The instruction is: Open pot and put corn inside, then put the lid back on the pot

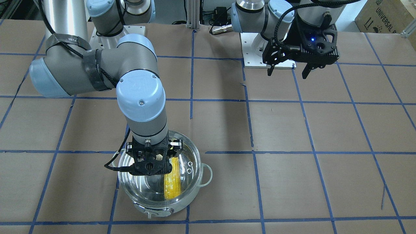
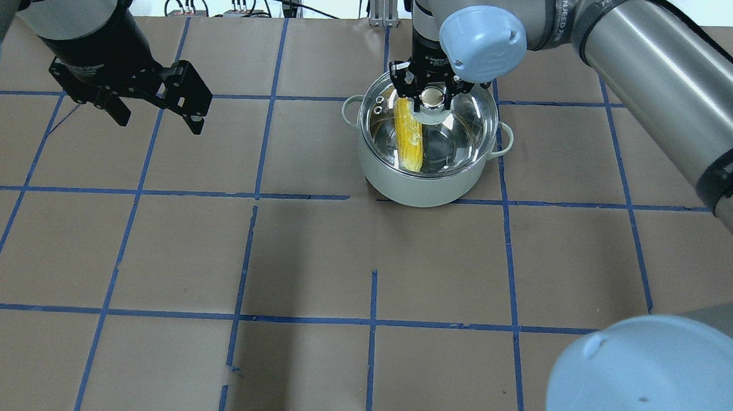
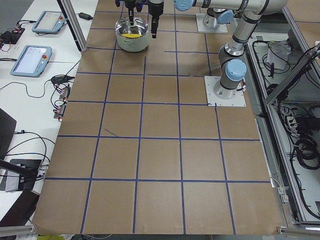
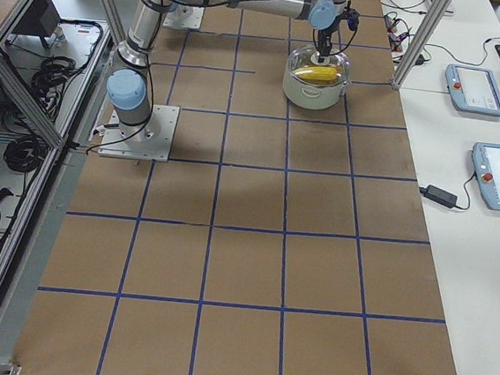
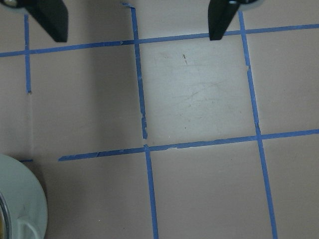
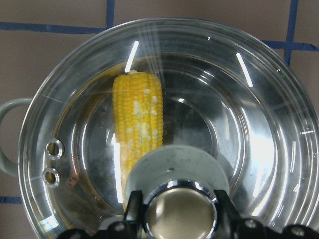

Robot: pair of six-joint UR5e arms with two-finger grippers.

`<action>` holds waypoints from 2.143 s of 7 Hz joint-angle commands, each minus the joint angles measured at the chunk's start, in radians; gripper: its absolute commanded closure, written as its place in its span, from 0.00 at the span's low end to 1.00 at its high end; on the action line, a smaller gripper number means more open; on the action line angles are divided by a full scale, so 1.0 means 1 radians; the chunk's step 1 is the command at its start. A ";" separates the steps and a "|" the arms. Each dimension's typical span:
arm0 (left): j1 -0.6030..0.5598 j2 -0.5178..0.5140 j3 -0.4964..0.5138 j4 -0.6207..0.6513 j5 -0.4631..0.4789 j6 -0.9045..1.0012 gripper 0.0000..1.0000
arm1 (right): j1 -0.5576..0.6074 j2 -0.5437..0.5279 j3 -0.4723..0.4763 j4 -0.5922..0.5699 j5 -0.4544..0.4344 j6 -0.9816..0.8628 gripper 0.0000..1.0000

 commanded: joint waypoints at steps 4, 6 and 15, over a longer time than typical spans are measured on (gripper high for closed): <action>0.000 0.000 0.000 -0.002 0.000 0.000 0.00 | 0.002 -0.001 -0.004 0.003 0.004 0.012 0.94; 0.000 0.000 0.000 -0.002 0.000 0.000 0.00 | 0.002 0.004 -0.005 -0.001 0.004 0.018 0.94; 0.000 0.000 0.002 -0.002 0.000 -0.002 0.00 | -0.105 -0.036 -0.201 0.218 0.055 -0.009 0.00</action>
